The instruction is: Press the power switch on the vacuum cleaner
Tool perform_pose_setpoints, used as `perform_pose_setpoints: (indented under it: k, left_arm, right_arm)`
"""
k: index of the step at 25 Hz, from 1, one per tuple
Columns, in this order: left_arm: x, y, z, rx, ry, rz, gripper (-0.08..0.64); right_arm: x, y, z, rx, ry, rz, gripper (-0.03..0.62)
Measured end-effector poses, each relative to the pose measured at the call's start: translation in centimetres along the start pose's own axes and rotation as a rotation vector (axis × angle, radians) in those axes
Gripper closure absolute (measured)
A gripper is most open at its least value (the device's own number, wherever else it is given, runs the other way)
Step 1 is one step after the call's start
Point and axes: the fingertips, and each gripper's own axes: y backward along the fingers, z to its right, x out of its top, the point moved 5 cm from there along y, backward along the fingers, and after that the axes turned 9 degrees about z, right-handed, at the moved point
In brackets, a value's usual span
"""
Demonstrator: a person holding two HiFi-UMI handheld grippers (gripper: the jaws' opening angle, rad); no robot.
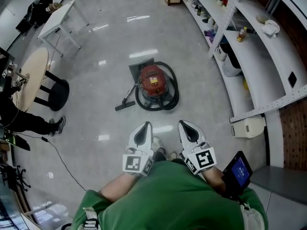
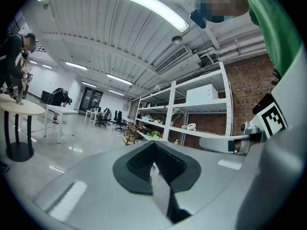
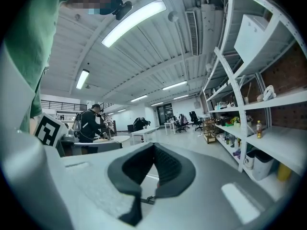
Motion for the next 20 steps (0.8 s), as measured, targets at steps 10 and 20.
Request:
perform_pose_setpoints:
  k: [10,20]
  left_arm:
    - [-0.4,-3.4,-3.5,-0.004,-0.010,0.012,0.552]
    - [0.2,-7.0,-8.0,-0.001,0.007,0.012,0.552]
  right_arm:
    - [-0.2,-5.2,0.9,0.009,0.005,-0.018,0.592]
    - [-1.1,-11.5,1.3,0.002,0.018,-0.026,0.592]
